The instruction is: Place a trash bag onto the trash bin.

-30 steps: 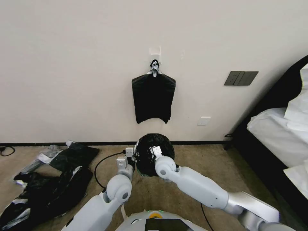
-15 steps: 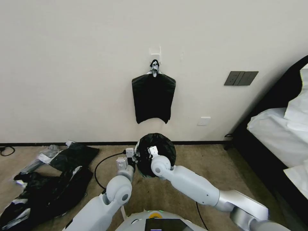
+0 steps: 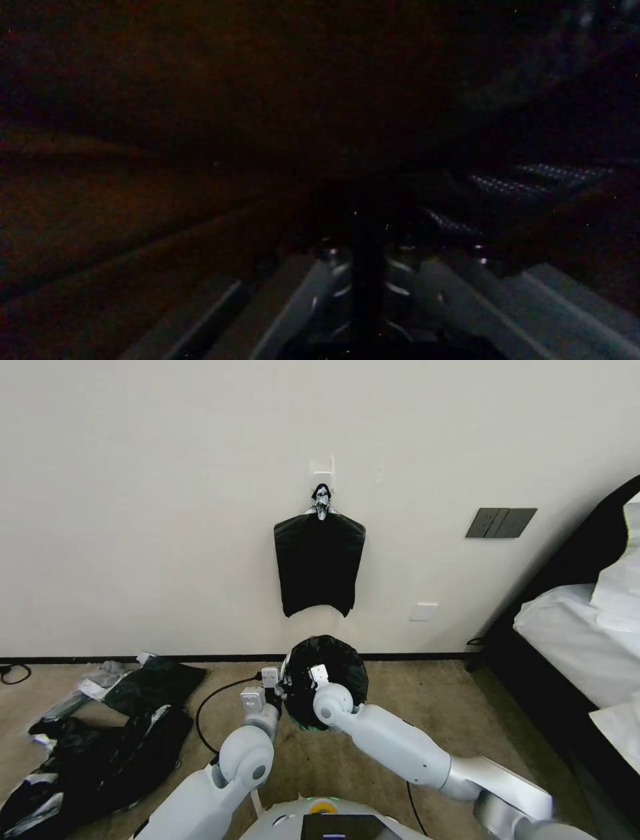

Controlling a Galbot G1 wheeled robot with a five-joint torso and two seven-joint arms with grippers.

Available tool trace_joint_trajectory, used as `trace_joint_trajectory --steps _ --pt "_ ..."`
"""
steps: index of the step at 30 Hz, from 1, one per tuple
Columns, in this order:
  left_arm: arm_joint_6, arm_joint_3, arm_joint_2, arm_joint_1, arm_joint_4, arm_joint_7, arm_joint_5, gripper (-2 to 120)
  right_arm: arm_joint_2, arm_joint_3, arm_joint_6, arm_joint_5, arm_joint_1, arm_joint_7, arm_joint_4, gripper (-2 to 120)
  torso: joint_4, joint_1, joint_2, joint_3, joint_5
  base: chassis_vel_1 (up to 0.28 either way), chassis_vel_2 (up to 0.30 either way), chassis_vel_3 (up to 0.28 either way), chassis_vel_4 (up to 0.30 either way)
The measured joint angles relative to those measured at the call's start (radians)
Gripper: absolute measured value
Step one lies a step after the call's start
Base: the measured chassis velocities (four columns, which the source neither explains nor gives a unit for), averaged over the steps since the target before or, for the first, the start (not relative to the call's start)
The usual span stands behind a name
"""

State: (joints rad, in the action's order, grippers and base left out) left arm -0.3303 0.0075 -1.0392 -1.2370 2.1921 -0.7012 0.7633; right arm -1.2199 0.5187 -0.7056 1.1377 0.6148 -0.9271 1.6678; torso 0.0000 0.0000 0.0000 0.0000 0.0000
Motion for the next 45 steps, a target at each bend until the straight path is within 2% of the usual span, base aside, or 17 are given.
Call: trace_joint_trajectory --steps 21,45 --pt "0.000 0.002 0.002 -0.003 0.015 0.002 0.005 2 -0.022 -0.018 0.001 -0.020 0.004 0.030 -0.071 0 0.0000 0.000 0.000 0.000 0.0000 0.000 0.000 0.000 0.000" --pt "-0.002 0.006 0.006 -0.011 0.020 0.027 -0.004 2 -0.021 -0.009 0.001 -0.016 0.001 0.037 -0.094 0 0.0000 0.000 0.000 0.000 0.0000 0.000 0.000 0.000 0.000"
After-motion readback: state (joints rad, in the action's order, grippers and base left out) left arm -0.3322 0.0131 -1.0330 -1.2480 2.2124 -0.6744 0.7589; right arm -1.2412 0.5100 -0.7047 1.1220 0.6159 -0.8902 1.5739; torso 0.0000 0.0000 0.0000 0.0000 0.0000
